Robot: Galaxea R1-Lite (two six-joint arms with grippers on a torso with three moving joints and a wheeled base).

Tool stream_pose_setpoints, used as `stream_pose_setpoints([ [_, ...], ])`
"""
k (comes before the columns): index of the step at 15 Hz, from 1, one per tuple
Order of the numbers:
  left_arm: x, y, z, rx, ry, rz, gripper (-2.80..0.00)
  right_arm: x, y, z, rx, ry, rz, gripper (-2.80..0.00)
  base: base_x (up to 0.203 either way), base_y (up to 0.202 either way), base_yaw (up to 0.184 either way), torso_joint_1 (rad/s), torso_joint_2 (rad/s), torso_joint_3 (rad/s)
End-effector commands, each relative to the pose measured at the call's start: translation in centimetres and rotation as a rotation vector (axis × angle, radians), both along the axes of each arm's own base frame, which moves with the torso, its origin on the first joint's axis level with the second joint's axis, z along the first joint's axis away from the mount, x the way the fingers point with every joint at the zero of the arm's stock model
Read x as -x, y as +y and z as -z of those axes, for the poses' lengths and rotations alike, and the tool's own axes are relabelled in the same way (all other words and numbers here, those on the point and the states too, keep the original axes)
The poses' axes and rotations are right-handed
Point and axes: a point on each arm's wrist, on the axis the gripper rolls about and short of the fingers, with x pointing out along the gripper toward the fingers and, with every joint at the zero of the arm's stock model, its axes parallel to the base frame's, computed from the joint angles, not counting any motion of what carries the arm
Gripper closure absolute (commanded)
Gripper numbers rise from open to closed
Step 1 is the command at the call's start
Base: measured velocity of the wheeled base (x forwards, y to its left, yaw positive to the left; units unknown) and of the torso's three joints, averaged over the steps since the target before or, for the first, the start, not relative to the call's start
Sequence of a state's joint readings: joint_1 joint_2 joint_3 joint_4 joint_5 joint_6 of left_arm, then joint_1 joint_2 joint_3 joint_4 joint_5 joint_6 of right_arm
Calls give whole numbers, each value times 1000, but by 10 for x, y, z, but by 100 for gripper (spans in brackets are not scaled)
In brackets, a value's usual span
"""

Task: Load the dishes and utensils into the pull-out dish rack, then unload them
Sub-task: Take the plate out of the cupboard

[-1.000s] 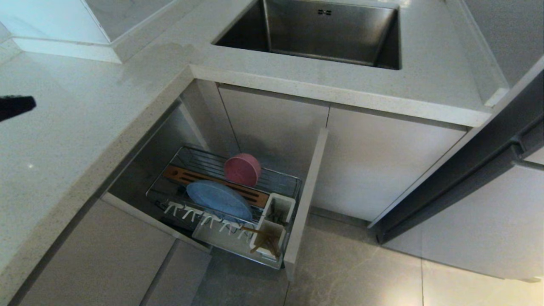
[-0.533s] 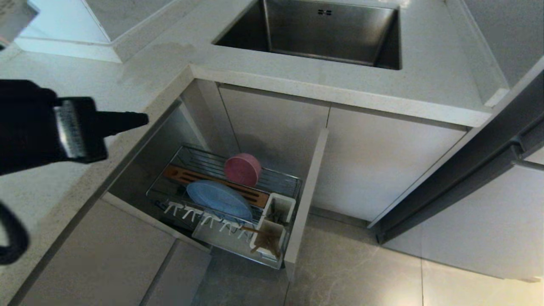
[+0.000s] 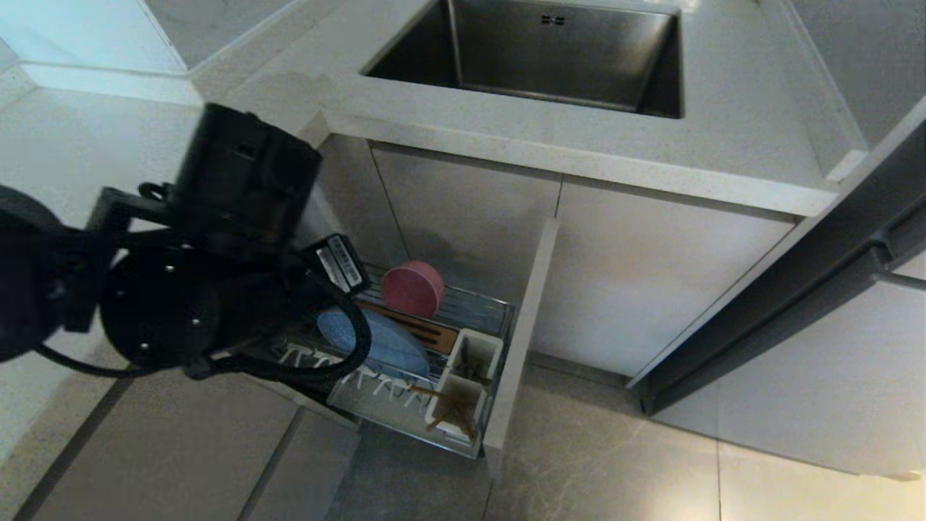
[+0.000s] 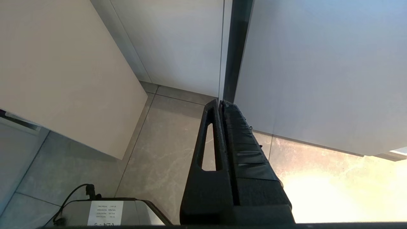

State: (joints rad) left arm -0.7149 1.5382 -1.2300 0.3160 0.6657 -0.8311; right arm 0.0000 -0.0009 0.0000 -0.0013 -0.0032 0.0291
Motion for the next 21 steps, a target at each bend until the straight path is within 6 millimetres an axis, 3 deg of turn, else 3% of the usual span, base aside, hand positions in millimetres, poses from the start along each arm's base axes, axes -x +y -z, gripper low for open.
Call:
stream_pose_setpoints([
  [1, -18, -9, 23, -9, 64, -51, 0, 0, 0, 0, 0, -1, 0, 0, 0, 0, 0, 0, 0, 0],
  [7, -39, -6, 40, 4, 110, -130, 0, 0, 0, 0, 0, -1, 0, 0, 0, 0, 0, 0, 0, 0],
  [8, -39, -6, 39, 9, 107, -131, -280, 0, 0, 0, 0, -1, 0, 0, 0, 0, 0, 0, 0, 0],
  [21, -90, -3, 69, 48, 175, -157, -280, 0, 0, 0, 0, -1, 0, 0, 0, 0, 0, 0, 0, 0],
])
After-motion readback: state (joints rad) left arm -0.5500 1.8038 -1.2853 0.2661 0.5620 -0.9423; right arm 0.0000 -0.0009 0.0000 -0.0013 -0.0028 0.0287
